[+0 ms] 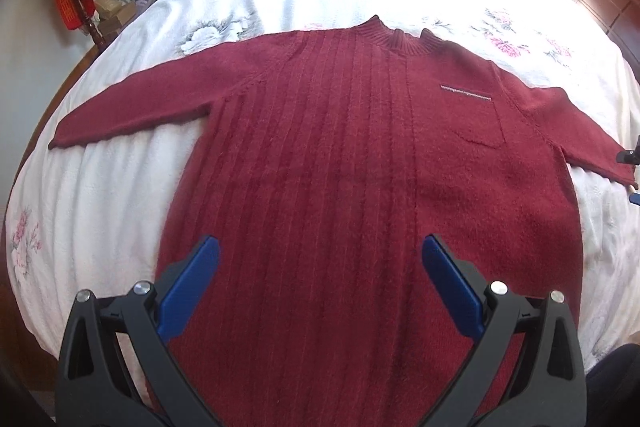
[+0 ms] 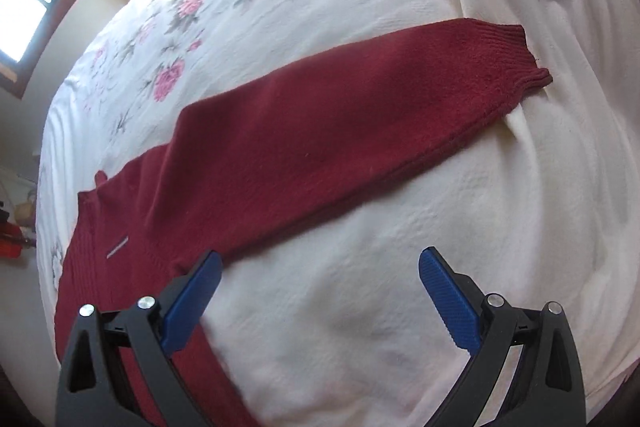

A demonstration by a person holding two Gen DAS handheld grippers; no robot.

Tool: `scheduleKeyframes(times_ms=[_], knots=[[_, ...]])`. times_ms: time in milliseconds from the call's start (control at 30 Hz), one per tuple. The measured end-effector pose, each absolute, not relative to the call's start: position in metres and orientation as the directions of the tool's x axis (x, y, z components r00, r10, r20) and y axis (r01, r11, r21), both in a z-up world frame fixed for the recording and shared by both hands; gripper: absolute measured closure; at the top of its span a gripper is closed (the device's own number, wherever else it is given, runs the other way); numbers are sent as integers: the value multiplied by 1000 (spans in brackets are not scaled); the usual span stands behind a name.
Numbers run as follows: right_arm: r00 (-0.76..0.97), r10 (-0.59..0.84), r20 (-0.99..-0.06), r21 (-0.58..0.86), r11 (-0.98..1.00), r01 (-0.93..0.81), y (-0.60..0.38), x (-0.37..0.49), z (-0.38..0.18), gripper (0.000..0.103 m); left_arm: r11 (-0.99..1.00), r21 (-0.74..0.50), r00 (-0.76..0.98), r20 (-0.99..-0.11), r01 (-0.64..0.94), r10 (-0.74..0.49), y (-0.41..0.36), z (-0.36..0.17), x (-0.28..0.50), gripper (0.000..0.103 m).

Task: Fold small clothes
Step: 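Reach the right tool to the sleeve cuff and close on it, then carry the sleeve across the chest with the right tool and release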

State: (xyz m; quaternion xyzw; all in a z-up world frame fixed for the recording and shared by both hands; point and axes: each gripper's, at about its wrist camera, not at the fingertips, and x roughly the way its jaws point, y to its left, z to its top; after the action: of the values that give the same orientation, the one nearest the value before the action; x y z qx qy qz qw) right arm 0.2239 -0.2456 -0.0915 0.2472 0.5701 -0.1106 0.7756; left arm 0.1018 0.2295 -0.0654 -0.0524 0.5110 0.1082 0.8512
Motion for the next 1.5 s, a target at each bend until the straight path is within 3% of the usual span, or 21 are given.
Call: scheduleKeyframes(times_ms=[500,600,733,867,1200,1500], knots=[[405,219,-888,433,695,573,-346,274,-142,4,988,-7,504,-860,-152,71,155,-66,207,3],[469,239,-850,498,652,571,-361,272,-144,10,990,-6,497,-865,-142,67,150,-72,208,3],[512,224,-829,525,627,576,-371,268,-144,33,990,16,481,-873,-140,82,150,-82,208,3],[549,225,-805,548,635,544,-375,267,-142,85,989,8,470,-879,-146,76,153,-86,203,3],[565,182,-805,478,762,437,-323,282,-103,87,984,-2,455,-887,-176,80,170,-92,198,3],[460,515,-723,593,805,30,-182,304,-84,87,974,-48,453,-890,-223,60,186,-89,196,3]])
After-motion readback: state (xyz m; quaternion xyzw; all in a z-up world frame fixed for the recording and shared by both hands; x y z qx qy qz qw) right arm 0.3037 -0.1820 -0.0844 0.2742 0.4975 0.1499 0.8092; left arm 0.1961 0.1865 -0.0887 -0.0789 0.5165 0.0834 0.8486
